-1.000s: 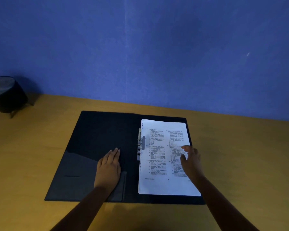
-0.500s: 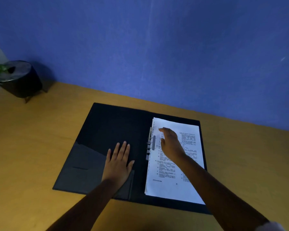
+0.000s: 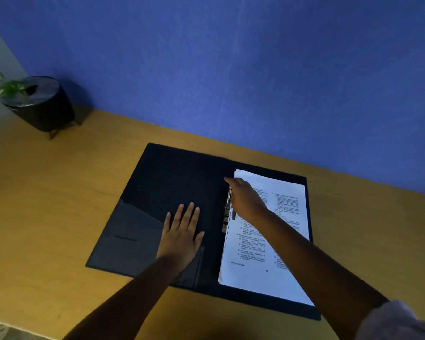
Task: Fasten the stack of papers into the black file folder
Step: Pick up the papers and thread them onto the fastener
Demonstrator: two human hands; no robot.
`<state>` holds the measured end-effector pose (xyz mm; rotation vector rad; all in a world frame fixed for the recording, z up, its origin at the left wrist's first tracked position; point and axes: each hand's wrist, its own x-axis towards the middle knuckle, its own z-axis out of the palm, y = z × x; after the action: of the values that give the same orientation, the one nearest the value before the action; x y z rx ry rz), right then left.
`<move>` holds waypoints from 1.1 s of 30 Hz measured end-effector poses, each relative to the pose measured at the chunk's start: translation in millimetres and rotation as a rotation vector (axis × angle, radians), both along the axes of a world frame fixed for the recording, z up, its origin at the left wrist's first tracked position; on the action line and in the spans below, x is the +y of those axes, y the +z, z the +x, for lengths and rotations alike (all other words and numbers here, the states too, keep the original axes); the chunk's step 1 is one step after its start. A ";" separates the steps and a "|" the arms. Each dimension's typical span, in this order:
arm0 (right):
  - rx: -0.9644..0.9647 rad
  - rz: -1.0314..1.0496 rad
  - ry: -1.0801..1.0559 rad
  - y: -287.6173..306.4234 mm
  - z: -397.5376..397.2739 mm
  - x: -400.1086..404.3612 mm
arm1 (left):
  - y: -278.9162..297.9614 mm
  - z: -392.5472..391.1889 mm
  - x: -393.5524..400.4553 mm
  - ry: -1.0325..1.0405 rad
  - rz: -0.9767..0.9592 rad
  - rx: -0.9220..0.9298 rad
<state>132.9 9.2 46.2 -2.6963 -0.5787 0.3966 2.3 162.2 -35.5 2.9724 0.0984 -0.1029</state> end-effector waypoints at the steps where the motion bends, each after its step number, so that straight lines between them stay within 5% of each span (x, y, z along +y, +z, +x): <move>1: -0.042 -0.002 0.014 2.0 -4.0 -0.8 | -0.4 0.0 0.0 -0.002 0.006 -0.001; 7: -0.442 -0.117 0.254 -14.1 -66.7 -20.2 | 0.4 -1.7 -0.2 0.006 0.000 -0.032; 13: -0.507 -0.077 0.218 -34.4 -93.2 -29.6 | 6.1 -1.8 -1.1 0.007 -0.020 -0.037; 23: 0.137 0.580 -0.414 -10.0 -65.2 -11.1 | 3.1 -1.3 -0.1 0.002 -0.027 -0.031; 33: 0.282 -0.046 -0.384 -30.7 -43.9 -30.8 | 1.0 -1.3 0.0 -0.004 -0.037 -0.033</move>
<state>89.1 -21.6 15.5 -2.6444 0.0292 0.6688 1.1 162.3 -34.4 2.9359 0.0855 -0.0556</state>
